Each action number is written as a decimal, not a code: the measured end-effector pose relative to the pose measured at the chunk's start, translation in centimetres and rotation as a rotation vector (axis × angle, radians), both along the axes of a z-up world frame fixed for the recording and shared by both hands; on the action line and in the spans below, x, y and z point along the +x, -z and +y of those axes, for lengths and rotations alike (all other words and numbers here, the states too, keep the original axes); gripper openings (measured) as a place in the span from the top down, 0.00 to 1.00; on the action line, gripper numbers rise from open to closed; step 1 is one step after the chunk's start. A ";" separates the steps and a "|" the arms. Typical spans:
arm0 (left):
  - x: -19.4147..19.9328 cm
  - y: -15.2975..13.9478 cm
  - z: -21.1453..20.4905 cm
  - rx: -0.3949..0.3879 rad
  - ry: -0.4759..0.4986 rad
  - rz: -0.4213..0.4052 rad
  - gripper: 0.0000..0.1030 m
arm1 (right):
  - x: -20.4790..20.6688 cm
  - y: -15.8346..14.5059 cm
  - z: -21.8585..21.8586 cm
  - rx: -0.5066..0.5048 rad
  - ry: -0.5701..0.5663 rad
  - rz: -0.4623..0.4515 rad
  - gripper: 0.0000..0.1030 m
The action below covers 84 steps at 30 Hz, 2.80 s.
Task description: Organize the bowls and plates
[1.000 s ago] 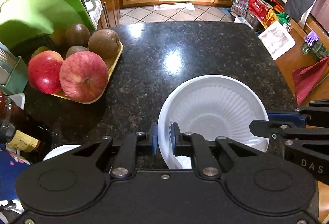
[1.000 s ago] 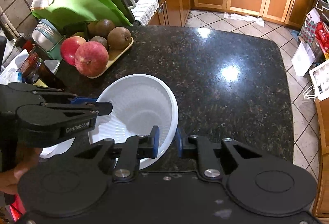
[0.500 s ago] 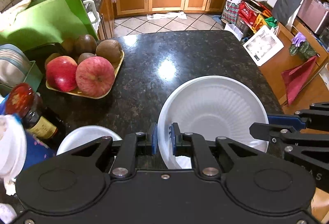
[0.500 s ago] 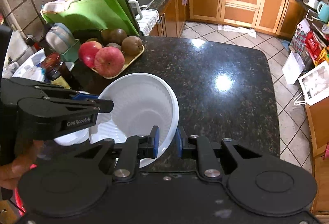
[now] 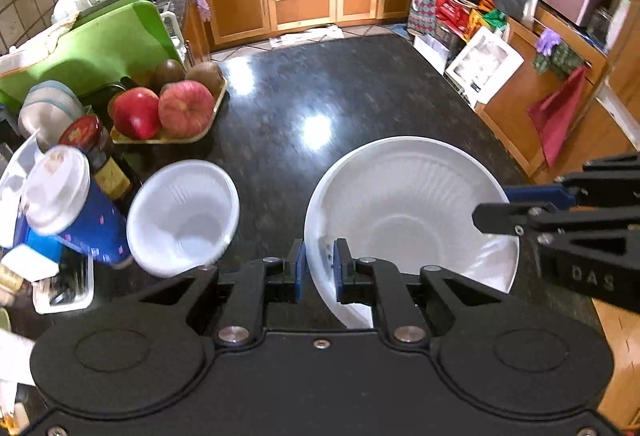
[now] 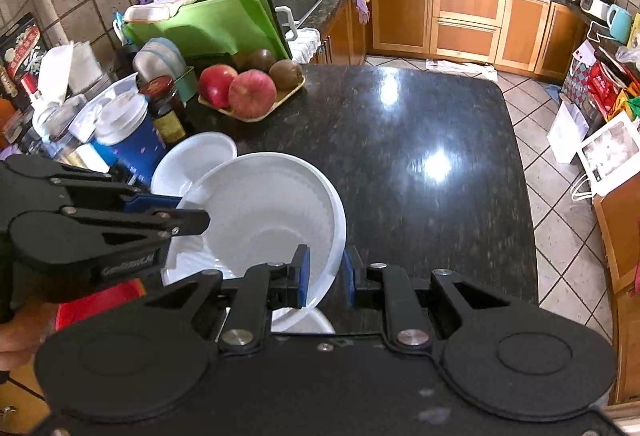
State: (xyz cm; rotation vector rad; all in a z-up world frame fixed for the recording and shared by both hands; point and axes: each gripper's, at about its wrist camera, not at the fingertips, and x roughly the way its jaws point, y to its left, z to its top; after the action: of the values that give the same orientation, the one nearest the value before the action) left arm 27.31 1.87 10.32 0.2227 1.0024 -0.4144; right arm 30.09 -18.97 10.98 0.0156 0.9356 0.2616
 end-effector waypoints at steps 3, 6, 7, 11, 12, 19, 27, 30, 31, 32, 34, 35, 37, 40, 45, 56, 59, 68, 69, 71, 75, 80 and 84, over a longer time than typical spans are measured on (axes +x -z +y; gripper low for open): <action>-1.3 0.5 0.0 0.004 0.009 0.012 0.82 | -1.8 0.7 -0.1 0.006 -0.001 0.003 0.81; -2.5 1.3 -0.1 0.018 0.014 0.015 0.82 | -3.3 1.6 -0.2 0.005 -0.006 0.009 0.81; -3.1 1.5 -0.2 0.022 0.016 0.017 0.82 | -3.6 2.0 -0.2 0.004 -0.008 0.014 0.81; -4.2 2.6 -0.1 0.034 0.028 0.047 0.82 | -4.7 3.4 0.0 -0.005 -0.021 0.037 0.81; -4.2 2.9 -0.2 0.035 0.029 0.054 0.82 | -4.9 3.7 0.0 -0.010 -0.025 0.038 0.81; -4.8 4.6 -0.5 0.036 0.039 0.103 0.81 | -5.0 5.7 -0.5 -0.003 -0.024 0.086 0.81; -5.4 5.3 -0.4 0.047 0.048 0.072 0.65 | -5.2 6.4 -0.9 -0.017 -0.032 0.070 0.71; -5.3 5.3 -0.1 0.036 0.040 0.077 0.60 | -5.1 6.4 -1.2 -0.017 -0.022 0.065 0.67; -5.3 5.3 -0.1 0.035 0.035 0.074 0.60 | -5.0 6.4 -1.3 -0.013 -0.020 0.067 0.66; -5.3 5.3 0.0 0.034 0.030 0.070 0.60 | -4.9 6.3 -1.4 -0.010 -0.018 0.069 0.66; -5.3 5.2 0.2 0.030 0.024 0.061 0.59 | -4.8 6.3 -1.4 -0.008 -0.015 0.065 0.65; -5.3 5.1 0.3 0.028 0.018 0.058 0.59 | -4.8 6.2 -1.5 -0.009 -0.016 0.060 0.62; -5.2 4.8 0.7 0.020 0.003 0.051 0.59 | -4.8 5.9 -1.5 -0.009 -0.016 0.042 0.59; -5.0 4.1 1.5 0.004 -0.020 0.032 0.59 | -5.0 5.2 -1.5 0.005 -0.005 -0.002 0.50; -4.5 2.7 3.6 -0.017 -0.107 -0.027 0.49 | -5.7 3.5 -1.2 0.035 0.051 -0.128 0.40; -2.4 0.1 9.5 -0.063 -0.285 -0.115 0.45 | -4.0 -1.4 1.5 0.116 -0.079 -0.171 0.38; -1.2 -0.2 10.5 -0.060 -0.312 -0.120 0.46 | -2.4 -1.9 3.3 0.170 -0.109 -0.114 0.38; 3.2 0.7 12.0 -0.071 -0.321 -0.056 0.49 | 4.0 -0.4 9.2 0.157 -0.053 0.015 0.47; 3.6 0.9 12.1 -0.075 -0.319 -0.045 0.50 | 4.8 0.0 9.6 0.158 -0.043 0.034 0.49; 4.4 1.4 12.3 -0.078 -0.314 -0.027 0.51 | 6.1 0.7 10.1 0.158 -0.028 0.064 0.52; 5.7 2.4 12.9 -0.081 -0.301 0.007 0.55 | 8.6 2.3 11.4 0.169 0.001 0.107 0.57; 7.3 3.6 13.1 -0.058 -0.292 0.034 0.58 | 11.1 4.3 13.0 0.141 0.028 0.125 0.62; 8.3 4.4 13.2 -0.050 -0.272 0.054 0.62 | 12.9 5.8 13.6 0.120 0.039 0.143 0.65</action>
State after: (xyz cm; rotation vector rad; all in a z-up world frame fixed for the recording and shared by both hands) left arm 35.60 15.12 5.90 0.0291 1.0572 -0.1976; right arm 42.96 -5.39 5.22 0.1646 1.0599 0.2832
